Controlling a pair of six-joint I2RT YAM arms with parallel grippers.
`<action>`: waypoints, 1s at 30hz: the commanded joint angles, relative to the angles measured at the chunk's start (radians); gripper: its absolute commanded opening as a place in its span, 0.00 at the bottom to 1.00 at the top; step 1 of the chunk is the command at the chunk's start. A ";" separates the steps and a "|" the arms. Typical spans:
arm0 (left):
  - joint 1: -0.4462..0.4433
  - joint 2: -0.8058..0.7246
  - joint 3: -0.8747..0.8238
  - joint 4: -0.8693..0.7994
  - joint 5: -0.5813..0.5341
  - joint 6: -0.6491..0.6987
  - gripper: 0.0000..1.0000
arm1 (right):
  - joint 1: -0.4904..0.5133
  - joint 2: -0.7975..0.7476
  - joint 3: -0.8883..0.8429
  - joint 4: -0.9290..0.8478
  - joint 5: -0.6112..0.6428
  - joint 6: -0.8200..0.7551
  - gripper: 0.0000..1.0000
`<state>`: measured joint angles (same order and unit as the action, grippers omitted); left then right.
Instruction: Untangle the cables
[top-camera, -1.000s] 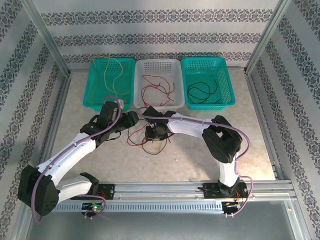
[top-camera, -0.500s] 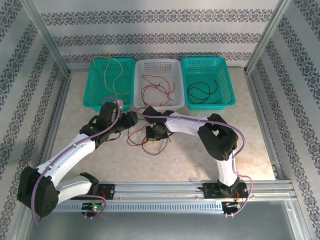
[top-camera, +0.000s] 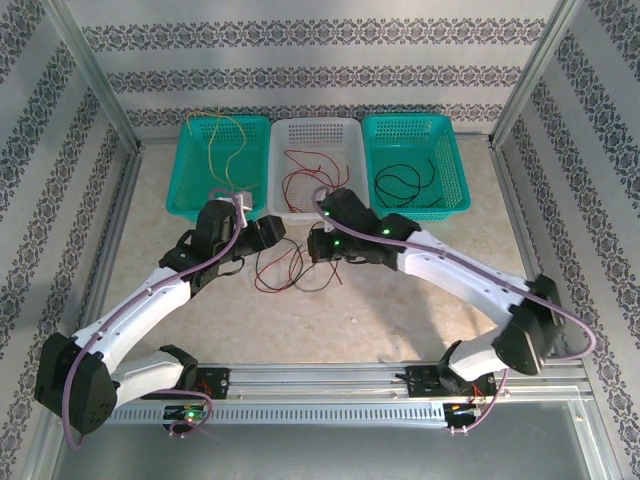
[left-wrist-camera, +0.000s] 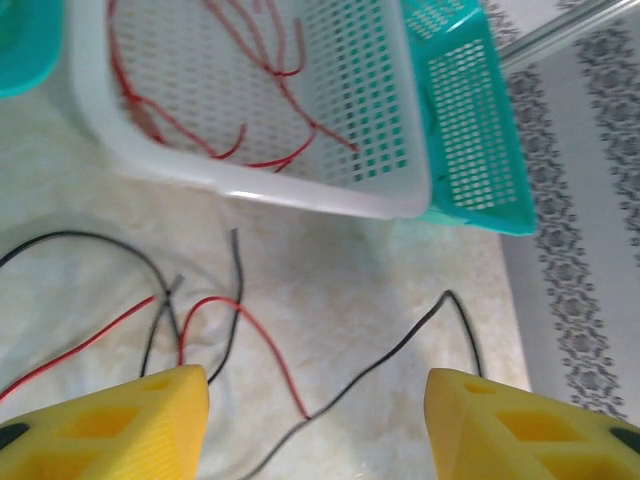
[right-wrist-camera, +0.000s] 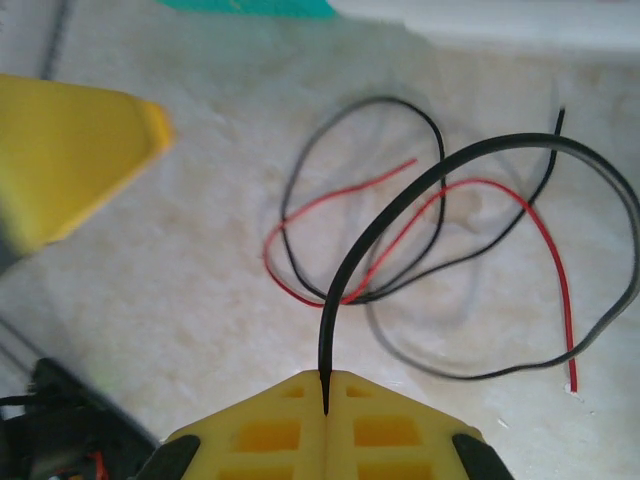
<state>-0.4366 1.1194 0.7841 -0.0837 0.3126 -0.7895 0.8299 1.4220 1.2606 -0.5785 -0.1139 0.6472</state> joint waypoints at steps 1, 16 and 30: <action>0.003 0.006 0.036 0.161 0.085 0.023 0.60 | -0.033 -0.099 -0.031 0.023 -0.017 -0.039 0.00; -0.150 0.153 0.138 0.417 0.195 0.101 0.75 | -0.200 -0.289 0.075 0.266 -0.267 0.109 0.00; -0.205 0.288 0.188 0.619 0.262 0.063 0.79 | -0.208 -0.282 0.105 0.469 -0.349 0.242 0.00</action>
<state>-0.6331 1.4014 0.9298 0.4435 0.5682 -0.7334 0.6300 1.1378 1.3296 -0.2077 -0.4183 0.8425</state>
